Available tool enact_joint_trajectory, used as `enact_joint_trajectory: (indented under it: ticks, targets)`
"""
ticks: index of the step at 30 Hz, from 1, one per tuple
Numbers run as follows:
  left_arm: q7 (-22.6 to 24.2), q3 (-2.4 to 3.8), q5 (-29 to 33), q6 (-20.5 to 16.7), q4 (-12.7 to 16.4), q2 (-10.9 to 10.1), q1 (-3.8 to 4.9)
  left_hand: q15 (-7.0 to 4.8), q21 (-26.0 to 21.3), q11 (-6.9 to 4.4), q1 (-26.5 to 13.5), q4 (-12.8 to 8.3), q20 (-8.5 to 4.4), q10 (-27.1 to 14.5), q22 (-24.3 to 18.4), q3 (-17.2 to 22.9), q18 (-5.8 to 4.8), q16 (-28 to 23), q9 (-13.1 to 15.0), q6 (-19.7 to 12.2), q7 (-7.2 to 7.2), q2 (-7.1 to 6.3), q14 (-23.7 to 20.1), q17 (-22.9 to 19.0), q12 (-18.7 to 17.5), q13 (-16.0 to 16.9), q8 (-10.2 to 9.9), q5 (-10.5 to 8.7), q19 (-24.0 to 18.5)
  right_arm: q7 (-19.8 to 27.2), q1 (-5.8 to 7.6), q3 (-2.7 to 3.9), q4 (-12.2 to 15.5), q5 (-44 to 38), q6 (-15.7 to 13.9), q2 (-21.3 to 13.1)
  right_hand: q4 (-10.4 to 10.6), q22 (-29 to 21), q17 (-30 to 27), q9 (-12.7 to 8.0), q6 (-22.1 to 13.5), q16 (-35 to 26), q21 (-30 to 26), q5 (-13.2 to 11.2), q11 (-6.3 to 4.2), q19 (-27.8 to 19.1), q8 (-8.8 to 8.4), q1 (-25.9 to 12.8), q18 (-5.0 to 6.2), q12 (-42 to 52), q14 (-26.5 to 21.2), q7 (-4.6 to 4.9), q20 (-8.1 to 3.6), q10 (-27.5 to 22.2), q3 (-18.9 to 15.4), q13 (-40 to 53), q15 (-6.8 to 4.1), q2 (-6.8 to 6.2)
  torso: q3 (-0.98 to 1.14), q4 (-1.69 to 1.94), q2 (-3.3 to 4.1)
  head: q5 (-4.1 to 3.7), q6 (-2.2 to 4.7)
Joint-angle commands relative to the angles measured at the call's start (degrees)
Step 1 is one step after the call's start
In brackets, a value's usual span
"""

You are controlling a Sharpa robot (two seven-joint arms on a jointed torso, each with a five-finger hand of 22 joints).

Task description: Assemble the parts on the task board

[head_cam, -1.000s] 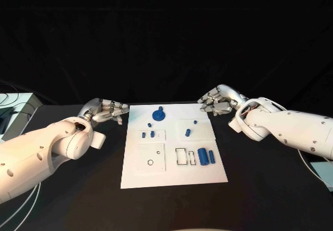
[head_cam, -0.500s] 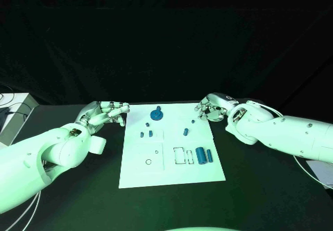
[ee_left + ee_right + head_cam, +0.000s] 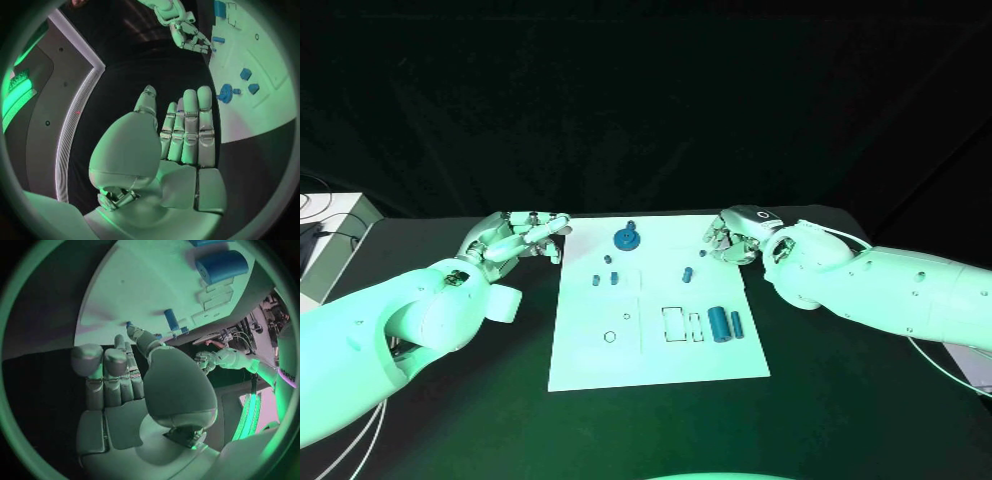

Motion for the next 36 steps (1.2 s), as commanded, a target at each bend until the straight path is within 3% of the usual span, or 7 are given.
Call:
enact_joint_trajectory:
  ticks: [1, 8, 15, 24, 26, 36]
  targets:
    - [1.3, 0.07, 1.0, 1.1, 0.2, 0.0, -0.08, 0.05, 0.2, 0.01, -0.2, 0.3, 0.14, -0.5, 0.3, 0.5, 0.98, 0.2, 0.1, -0.2, 0.02, -0.36, -0.1, 0.1, 0.4, 0.1, -0.1, -0.28, -0.2, -2.2, -0.24, -0.01, -0.3, -3.2, 2.5, 0.6, 0.7, -0.3, -0.3, 0.1, 0.5, 0.3, -0.9, -0.4, 0.47, 0.2, -0.10, 0.1, 2.92, -0.2, 0.0, 0.04, 0.53, -1.2, 0.0, -0.1, 0.51, -0.69, 0.03, -0.02, 0.03, 0.15, -0.09]
    - [1.2, 0.07, 1.1, 1.1, 0.3, 0.0, -0.10, 0.09, 0.2, 0.06, -0.2, 0.4, 0.18, -0.7, 0.3, 0.6, 0.98, 0.1, 0.1, -0.2, 0.06, -0.45, -0.2, 0.1, 0.4, 0.1, -0.1, -0.34, -0.3, -2.3, -0.61, -0.01, -1.6, -3.4, 2.9, 1.9, 1.9, -2.7, -2.2, 0.0, 0.4, -0.5, -5.0, -1.2, 1.44, 0.1, -0.12, 0.9, 4.16, -0.2, -0.4, 0.34, 1.25, -5.0, -0.9, -0.2, 1.21, -1.24, -0.01, -0.10, 0.04, 0.20, -0.18]
    - [1.0, 0.07, 1.1, 1.3, 0.3, -0.1, -0.11, 0.11, 0.2, 0.08, -0.1, 0.5, 0.24, -0.8, 0.4, 0.8, 1.03, 0.0, 0.0, -0.3, 0.20, -0.45, -0.2, 0.1, 0.5, 0.1, -0.1, -0.33, -0.3, -1.9, -0.83, -0.02, -2.5, -3.2, 3.5, 2.8, 3.1, -2.9, -4.7, 0.0, 0.4, -1.0, -9.5, -1.3, 1.74, 1.2, -0.13, 2.4, 4.91, -0.2, -0.6, 0.40, 1.64, -6.1, -2.5, -0.2, 1.38, -1.04, 0.01, -0.02, 0.04, 0.17, -0.35]
    - [0.8, 0.07, 1.1, 1.2, 0.3, -0.1, -0.11, 0.15, 0.2, 0.15, 0.0, 0.5, 0.27, -1.0, 0.5, 0.9, 1.07, 0.1, 0.0, -0.7, 0.31, -0.59, -0.2, 0.1, 0.5, 0.1, -0.1, -0.31, -0.3, -1.4, -1.10, -0.02, -3.0, -2.9, 3.4, 3.7, 3.1, -0.2, -5.8, 0.0, -0.1, -0.2, -12.4, -1.4, 1.70, 2.2, -0.13, 2.3, 4.99, -0.2, -0.8, 0.52, 1.64, -6.0, -1.9, -0.2, 1.41, -0.91, 0.04, -0.06, 0.07, 0.17, -0.49]
    - [0.7, 0.08, 1.1, 1.2, 0.4, -0.1, -0.11, 0.15, 0.2, 0.15, 0.1, 0.4, 0.28, -1.0, 0.5, 1.0, 1.08, 0.1, 0.0, -0.9, 0.34, -0.59, -0.1, 0.1, 0.5, 0.1, -0.1, -0.32, -0.3, -1.2, -1.12, -0.03, -3.2, -2.5, 3.1, 3.8, 3.2, 0.2, -5.8, 0.0, -0.1, -0.2, -12.6, -1.4, 1.63, 2.3, -0.15, 2.3, 4.96, -0.2, -0.8, 0.48, 1.63, -5.7, -1.7, -0.2, 1.37, -0.72, 0.01, -0.09, 0.04, 0.04, -0.88]
    - [0.2, 0.08, 1.2, 1.6, 0.5, 0.1, -0.11, 0.18, 0.2, 0.24, 0.2, 0.2, 0.30, -1.3, 0.5, 1.0, 1.15, 0.1, 0.0, -1.4, 0.54, -0.45, -0.1, 0.1, 0.4, 0.1, -0.1, -0.28, -0.2, -0.7, -1.17, -0.04, -3.5, -1.9, 3.1, 4.2, 2.8, 2.4, -5.9, 0.0, 0.0, 0.4, -13.3, -1.7, 1.04, 2.8, -0.12, 1.5, 4.59, -0.3, -0.7, 0.22, 1.19, -3.5, 1.3, -0.2, 0.94, 0.68, 0.08, -0.13, 0.10, 0.23, -0.86]
